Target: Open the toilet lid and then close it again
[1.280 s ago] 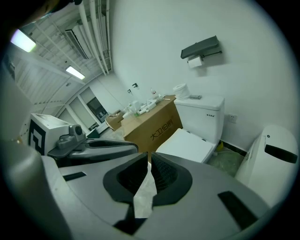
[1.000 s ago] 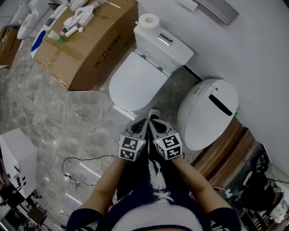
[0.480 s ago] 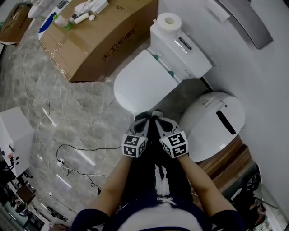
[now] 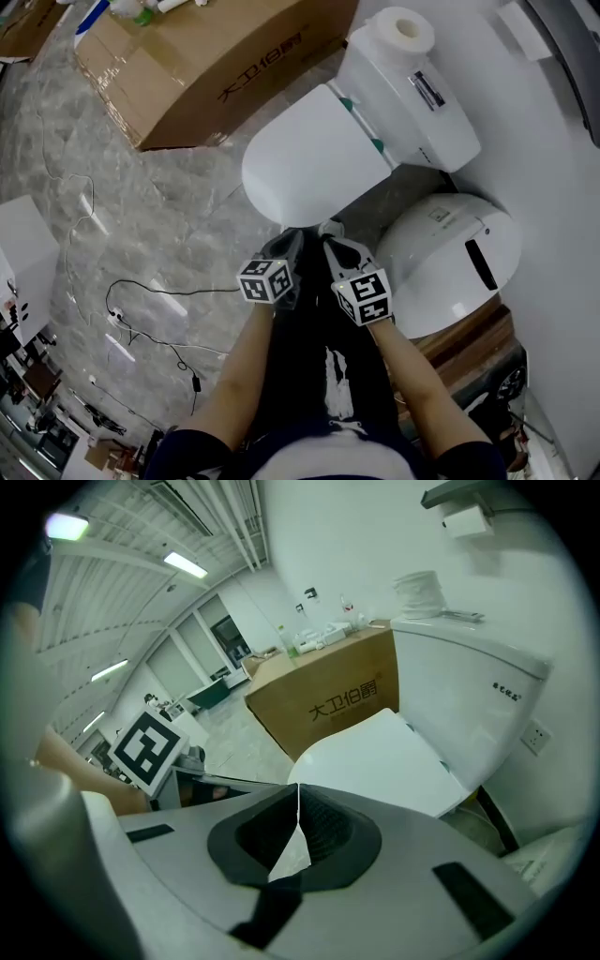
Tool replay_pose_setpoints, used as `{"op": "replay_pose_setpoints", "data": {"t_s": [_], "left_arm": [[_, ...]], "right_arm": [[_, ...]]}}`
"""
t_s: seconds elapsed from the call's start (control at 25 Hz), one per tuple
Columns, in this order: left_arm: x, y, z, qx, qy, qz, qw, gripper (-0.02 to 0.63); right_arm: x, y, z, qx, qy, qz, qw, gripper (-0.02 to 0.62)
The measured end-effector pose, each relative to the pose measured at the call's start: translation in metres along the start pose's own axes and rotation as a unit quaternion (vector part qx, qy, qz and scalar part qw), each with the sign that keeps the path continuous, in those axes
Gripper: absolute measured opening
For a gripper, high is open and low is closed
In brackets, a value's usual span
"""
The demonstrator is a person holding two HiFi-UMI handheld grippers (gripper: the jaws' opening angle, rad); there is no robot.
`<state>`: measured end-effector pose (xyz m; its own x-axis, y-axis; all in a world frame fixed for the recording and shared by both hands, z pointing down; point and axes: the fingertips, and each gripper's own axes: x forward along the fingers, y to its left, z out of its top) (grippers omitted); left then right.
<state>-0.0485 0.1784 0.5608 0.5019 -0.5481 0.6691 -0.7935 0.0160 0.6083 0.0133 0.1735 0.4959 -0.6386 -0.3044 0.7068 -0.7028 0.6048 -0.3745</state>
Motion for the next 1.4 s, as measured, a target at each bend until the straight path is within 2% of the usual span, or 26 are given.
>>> {"op": "replay_pose_setpoints", "data": {"t_s": [0.08,0.2,0.56,0.72,0.96,1.2,1.4], "left_arm": [[0.003,0.018,-0.002,-0.014,0.0,0.007,0.9999,0.011],[0.006,0.043,-0.004,-0.033,0.005,0.019,0.9993,0.087],[0.025,0.117,-0.03,-0.056,0.039,0.09,0.9936,0.127],[0.029,0.141,-0.036,-0.088,0.04,0.104,0.9898,0.149],[0.037,0.176,-0.044,-0.087,0.05,0.15,0.9837,0.175],[0.051,0.198,-0.056,-0.089,0.065,0.154,0.9819,0.176],[0.065,0.209,-0.069,-0.134,0.075,0.125,0.9803,0.186]], "right_arm": [[0.009,0.005,0.0,-0.004,0.003,0.003,1.0,0.008],[0.024,0.013,0.0,-0.009,0.007,0.01,1.0,0.008],[0.061,0.031,-0.007,-0.013,0.012,0.015,1.0,0.008],[0.073,0.035,-0.01,-0.012,0.014,0.013,1.0,0.008],[0.087,0.032,-0.017,-0.011,0.015,0.013,1.0,0.008],[0.097,0.029,-0.026,-0.008,0.012,0.008,1.0,0.008],[0.103,0.026,-0.034,-0.001,0.007,0.003,1.0,0.008]]}}
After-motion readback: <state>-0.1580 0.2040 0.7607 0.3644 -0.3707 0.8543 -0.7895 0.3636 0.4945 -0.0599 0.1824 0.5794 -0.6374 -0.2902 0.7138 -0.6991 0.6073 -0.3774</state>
